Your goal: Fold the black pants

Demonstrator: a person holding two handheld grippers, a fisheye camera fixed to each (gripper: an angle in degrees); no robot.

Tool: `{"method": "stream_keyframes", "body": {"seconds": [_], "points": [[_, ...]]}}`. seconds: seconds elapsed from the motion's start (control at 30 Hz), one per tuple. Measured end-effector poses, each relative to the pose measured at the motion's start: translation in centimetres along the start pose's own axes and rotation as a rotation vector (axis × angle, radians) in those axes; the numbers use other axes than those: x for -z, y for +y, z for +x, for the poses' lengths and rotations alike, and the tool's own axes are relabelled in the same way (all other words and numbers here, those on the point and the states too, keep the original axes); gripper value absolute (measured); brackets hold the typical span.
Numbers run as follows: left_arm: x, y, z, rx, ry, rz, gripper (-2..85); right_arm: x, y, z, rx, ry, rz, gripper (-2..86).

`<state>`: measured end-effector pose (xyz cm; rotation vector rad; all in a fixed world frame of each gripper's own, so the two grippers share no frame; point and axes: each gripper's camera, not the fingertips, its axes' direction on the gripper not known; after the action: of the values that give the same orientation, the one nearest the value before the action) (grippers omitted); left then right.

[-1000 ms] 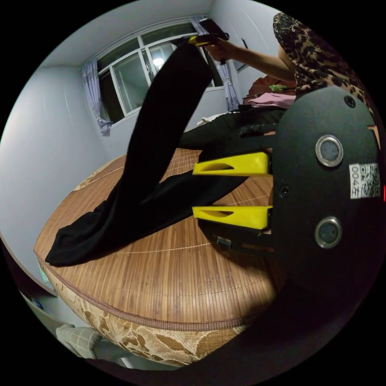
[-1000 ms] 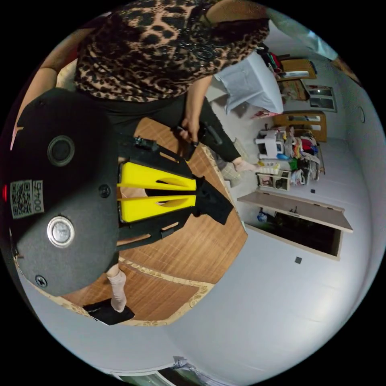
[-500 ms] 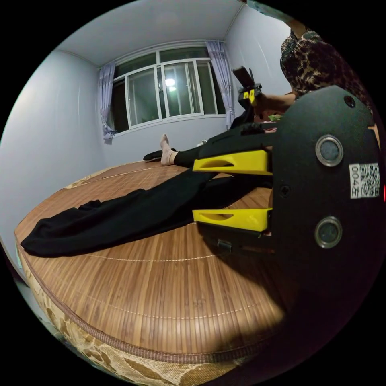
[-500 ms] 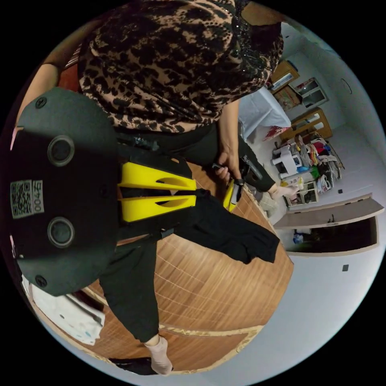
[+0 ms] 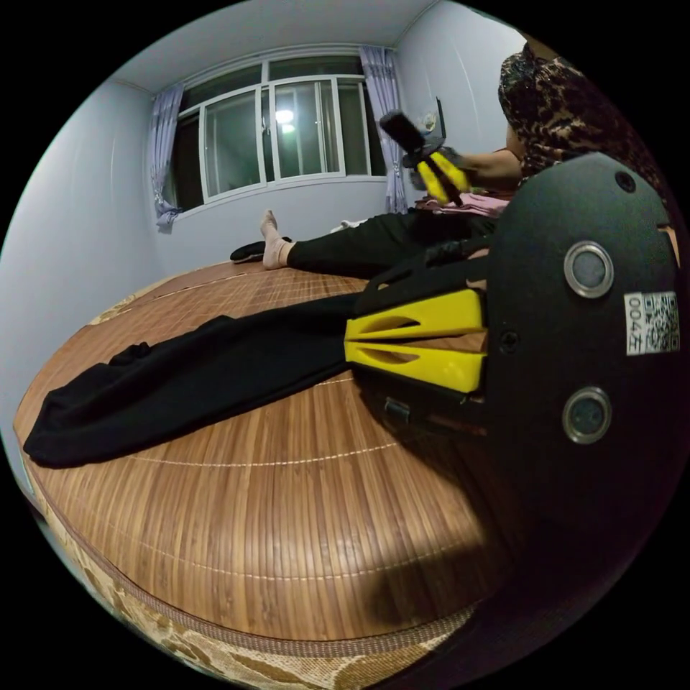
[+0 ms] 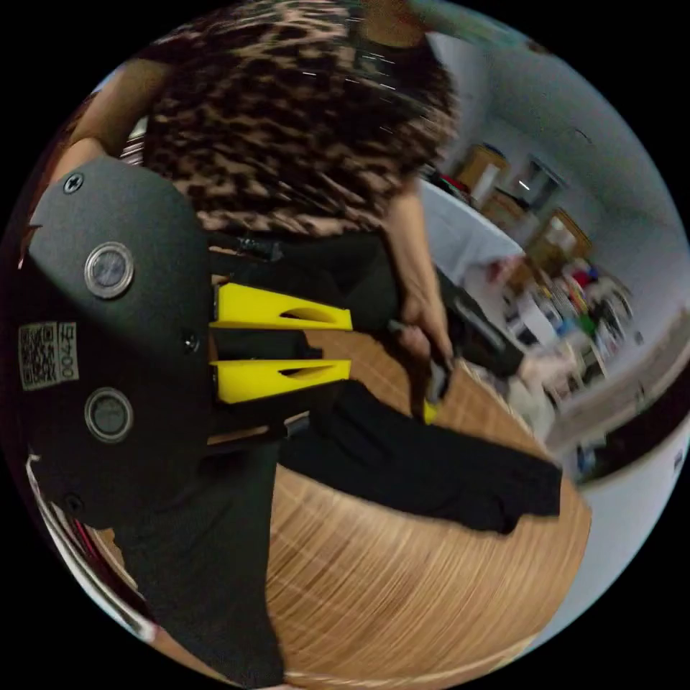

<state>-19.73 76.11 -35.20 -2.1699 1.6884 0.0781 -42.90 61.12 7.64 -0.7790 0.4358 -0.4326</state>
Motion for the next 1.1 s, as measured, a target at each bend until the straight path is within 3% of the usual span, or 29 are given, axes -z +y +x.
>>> {"method": "stream_keyframes", "body": {"seconds": [0.1,0.27,0.43,0.53,0.7,0.8,0.87,0.97,1.1], "points": [[-0.1,0.6,0.5,-0.001,-0.014,0.004,1.5,-0.5,-2.4,5.9,-0.253,0.037,0.157,6.5],[-1.1,1.3,2.2,-0.066,-0.016,-0.008,7.0,-4.6,-6.7,10.6,-0.363,0.131,0.123,8.6],[-2.9,1.8,4.5,-0.141,-0.098,-0.073,8.5,-6.4,-7.6,11.7,-0.392,0.122,0.115,8.7],[-3.8,2.2,5.6,-0.170,-0.146,-0.081,5.4,-7.0,-7.9,12.2,-0.371,0.061,0.125,3.3],[-3.1,3.5,7.9,-0.204,-0.205,-0.026,1.5,-6.3,-9.6,9.2,-0.136,0.094,0.222,0.4],[-3.1,4.3,8.6,-0.190,-0.274,-0.014,0.9,-7.6,-11.1,6.9,0.024,0.172,0.153,2.3],[-3.2,4.4,8.6,-0.157,-0.259,-0.007,0.7,-7.9,-11.5,7.8,-0.046,0.251,0.152,6.4],[-2.6,5.1,9.8,-0.167,-0.245,0.021,0.6,-6.4,-10.9,12.1,-0.291,0.145,0.235,10.1],[-1.7,6.6,12.5,-0.228,-0.309,0.065,0.5,-6.7,-11.2,14.0,-0.326,0.050,0.179,7.3]]}}
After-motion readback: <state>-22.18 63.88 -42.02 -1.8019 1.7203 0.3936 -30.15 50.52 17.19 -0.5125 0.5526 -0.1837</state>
